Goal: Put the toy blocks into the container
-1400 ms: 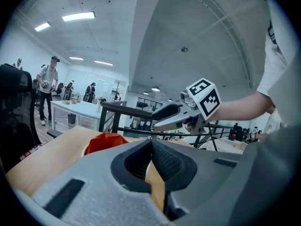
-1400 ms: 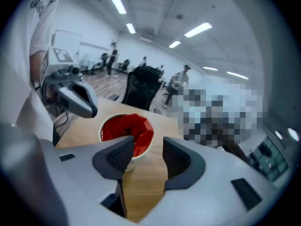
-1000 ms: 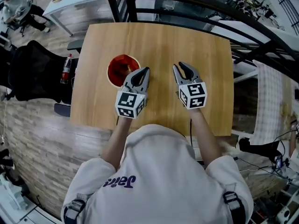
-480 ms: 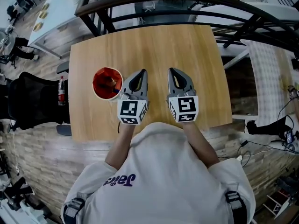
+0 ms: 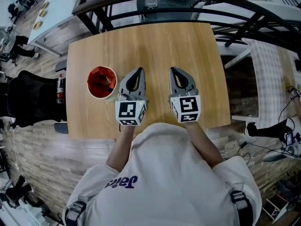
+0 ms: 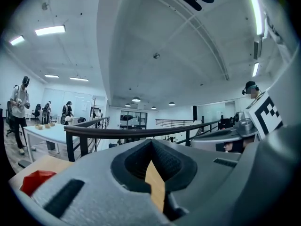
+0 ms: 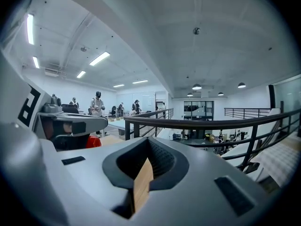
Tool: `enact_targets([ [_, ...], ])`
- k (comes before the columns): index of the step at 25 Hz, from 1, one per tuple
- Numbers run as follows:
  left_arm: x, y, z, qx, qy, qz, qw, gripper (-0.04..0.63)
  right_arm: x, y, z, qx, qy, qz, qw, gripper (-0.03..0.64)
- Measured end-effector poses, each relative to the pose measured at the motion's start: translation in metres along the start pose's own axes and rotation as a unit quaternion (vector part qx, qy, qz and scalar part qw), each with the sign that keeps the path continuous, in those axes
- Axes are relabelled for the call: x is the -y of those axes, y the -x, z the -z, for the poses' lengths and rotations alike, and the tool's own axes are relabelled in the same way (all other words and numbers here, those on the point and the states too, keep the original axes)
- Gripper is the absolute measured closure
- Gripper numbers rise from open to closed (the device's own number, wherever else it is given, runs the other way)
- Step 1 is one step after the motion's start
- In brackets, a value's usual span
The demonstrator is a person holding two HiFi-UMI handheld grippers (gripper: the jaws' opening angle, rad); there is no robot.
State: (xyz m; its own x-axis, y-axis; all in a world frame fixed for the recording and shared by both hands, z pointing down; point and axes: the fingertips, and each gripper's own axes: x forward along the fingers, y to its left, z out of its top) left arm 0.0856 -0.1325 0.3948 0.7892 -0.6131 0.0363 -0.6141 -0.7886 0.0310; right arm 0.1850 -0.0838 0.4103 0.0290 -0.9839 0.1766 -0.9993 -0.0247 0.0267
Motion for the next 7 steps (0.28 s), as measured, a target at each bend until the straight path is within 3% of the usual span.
enact_targets([
  [7,0.022,-0.002,0.016,-0.014,0.012,-0.017,0.9997,0.588,0.019,0.011,0.013,-0.011,0.005,-0.015,1.0,0.601],
])
